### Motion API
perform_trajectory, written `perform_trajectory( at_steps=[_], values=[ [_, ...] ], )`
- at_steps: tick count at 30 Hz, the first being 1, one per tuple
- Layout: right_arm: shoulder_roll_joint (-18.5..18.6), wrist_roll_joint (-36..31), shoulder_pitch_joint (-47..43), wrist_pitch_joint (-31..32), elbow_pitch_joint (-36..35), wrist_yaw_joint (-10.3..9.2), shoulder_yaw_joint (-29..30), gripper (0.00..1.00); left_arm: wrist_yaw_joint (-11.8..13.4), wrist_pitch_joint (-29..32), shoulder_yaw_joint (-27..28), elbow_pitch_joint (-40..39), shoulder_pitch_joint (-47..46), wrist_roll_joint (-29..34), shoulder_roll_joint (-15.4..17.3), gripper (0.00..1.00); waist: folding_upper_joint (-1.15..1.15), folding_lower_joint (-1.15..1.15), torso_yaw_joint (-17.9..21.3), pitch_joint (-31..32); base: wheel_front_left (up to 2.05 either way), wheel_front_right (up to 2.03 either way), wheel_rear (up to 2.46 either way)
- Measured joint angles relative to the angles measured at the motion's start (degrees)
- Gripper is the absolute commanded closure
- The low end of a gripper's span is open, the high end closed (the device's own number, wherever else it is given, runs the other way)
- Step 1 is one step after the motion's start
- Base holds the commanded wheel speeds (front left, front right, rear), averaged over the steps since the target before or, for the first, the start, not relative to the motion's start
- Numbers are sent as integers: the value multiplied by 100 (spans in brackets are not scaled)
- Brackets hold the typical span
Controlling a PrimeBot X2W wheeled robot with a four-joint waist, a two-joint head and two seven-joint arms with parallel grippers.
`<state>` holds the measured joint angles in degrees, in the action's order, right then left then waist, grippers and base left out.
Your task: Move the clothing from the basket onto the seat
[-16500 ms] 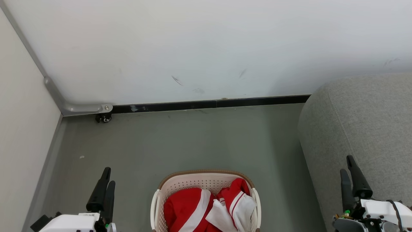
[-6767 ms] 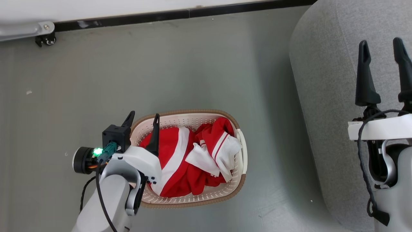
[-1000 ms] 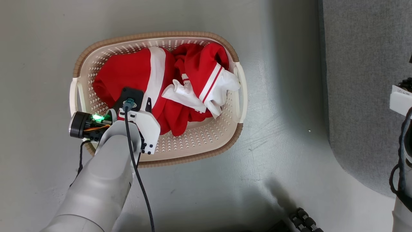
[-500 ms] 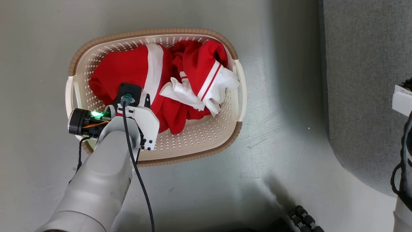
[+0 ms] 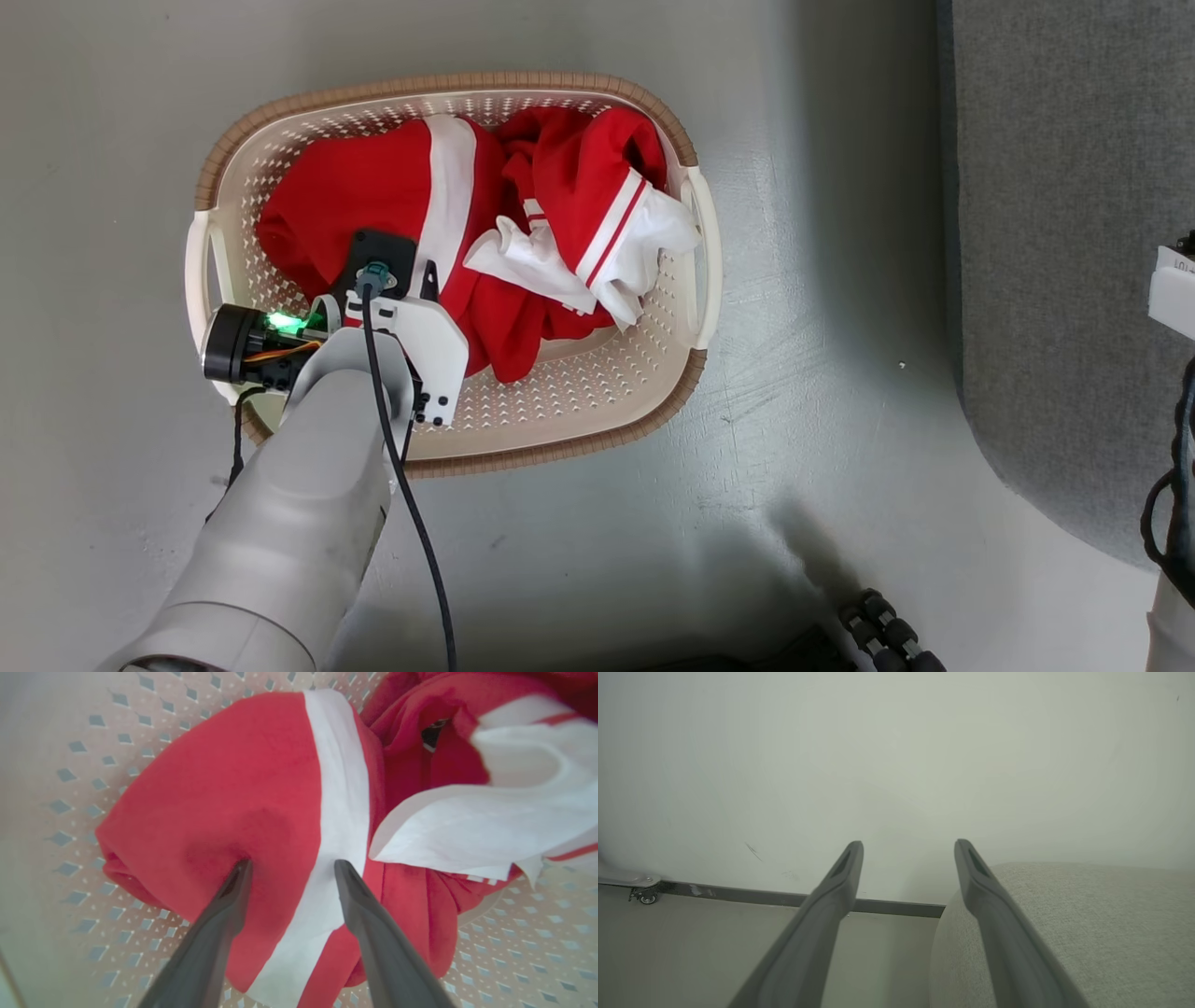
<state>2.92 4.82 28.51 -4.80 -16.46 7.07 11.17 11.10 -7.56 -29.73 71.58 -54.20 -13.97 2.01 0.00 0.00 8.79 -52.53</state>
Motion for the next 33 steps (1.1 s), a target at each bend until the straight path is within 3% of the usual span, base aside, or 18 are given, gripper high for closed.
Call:
perform_trajectory(
  at_steps=[4, 5, 6, 7, 8, 9, 24, 33],
  values=[
    [2, 0, 1, 0, -22, 0, 1, 0, 7, 43, 4, 24, -13, -1, 1, 11, 0, 0, 1, -32, 0, 0, 0],
    [4, 0, 1, 1, -30, 0, 3, 0, 7, 48, 7, 27, -14, -2, 1, 14, 0, 0, 2, -41, 0, 0, 0],
    [8, 0, 1, 1, -35, 0, 7, 0, 7, 48, 10, 30, -14, -2, 0, 23, 0, 0, 2, -50, 0, 0, 0],
    [11, 0, 1, 1, -41, 0, 9, 0, 7, 48, 10, 33, -15, -2, 0, 54, 0, 0, 3, -59, 0, 0, 0],
    [14, 0, 1, 1, -48, 0, 14, 0, 7, 48, 16, 33, -16, -7, 0, 72, 0, 0, 3, -69, 0, 0, 0],
    [18, 0, 1, 2, -58, 0, 23, 0, 7, 48, 21, 33, -17, -20, 0, 100, 0, 0, 2, -79, 0, 0, 0],
    [21, -32, 0, 1, -77, 0, 70, 0, -69, -47, 118, 10, -143, -245, -4, 100, 0, 0, -25, -94, 0, 0, 0],
    [20, -22, 7, -27, 68, 0, 21, 0, -297, -157, 169, -27, -142, -359, -5, 100, 0, 0, -61, 29, 0, 0, 0]
  ],
)
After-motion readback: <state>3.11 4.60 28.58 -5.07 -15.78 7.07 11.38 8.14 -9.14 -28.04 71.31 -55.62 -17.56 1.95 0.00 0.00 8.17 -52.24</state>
